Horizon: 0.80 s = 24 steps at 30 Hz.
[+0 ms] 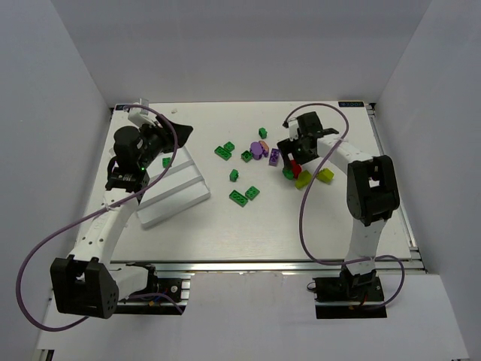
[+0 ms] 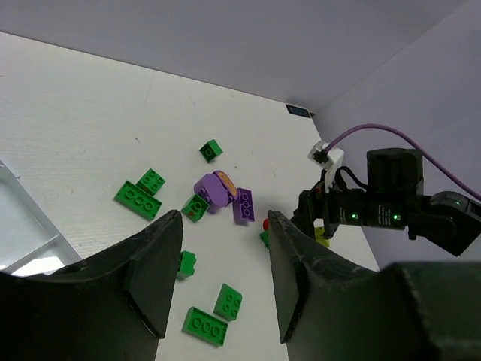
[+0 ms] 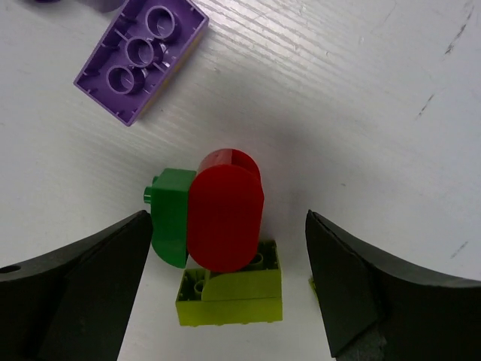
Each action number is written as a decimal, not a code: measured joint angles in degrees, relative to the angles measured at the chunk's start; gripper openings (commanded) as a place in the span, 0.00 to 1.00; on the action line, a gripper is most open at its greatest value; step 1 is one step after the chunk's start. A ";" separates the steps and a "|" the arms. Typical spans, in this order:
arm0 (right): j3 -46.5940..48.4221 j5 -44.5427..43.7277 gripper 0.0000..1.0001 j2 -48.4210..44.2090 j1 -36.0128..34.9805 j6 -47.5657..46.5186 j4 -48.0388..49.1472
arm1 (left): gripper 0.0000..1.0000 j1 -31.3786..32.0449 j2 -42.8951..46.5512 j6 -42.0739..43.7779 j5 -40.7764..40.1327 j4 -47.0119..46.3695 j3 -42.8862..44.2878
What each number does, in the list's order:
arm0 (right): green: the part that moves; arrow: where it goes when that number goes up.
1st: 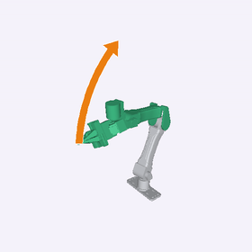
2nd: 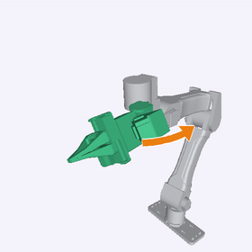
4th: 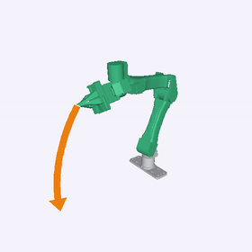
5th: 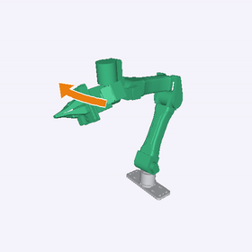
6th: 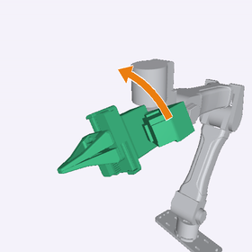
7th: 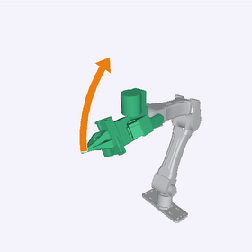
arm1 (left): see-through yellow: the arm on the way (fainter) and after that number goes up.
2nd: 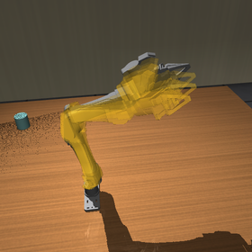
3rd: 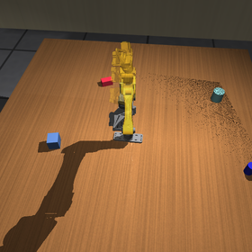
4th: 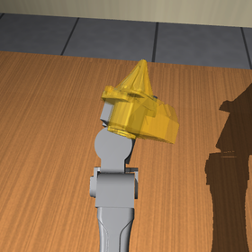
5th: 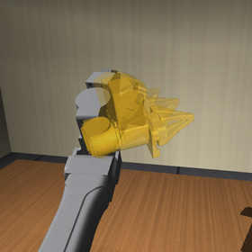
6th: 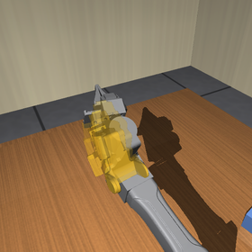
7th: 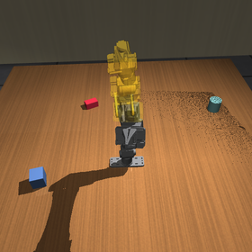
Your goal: Sort the legos into containers by color
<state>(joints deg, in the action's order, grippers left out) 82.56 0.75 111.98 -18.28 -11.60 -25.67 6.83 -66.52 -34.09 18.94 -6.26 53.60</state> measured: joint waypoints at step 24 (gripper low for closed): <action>-1.77 16.00 0.89 -1.36 7.19 3.26 0.48 | 0.60 0.00 -0.07 0.44 0.83 -0.15 -0.02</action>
<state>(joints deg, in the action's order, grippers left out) 80.79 16.75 110.63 -11.09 -8.34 -25.19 6.83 -66.59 -33.65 19.77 -6.42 53.58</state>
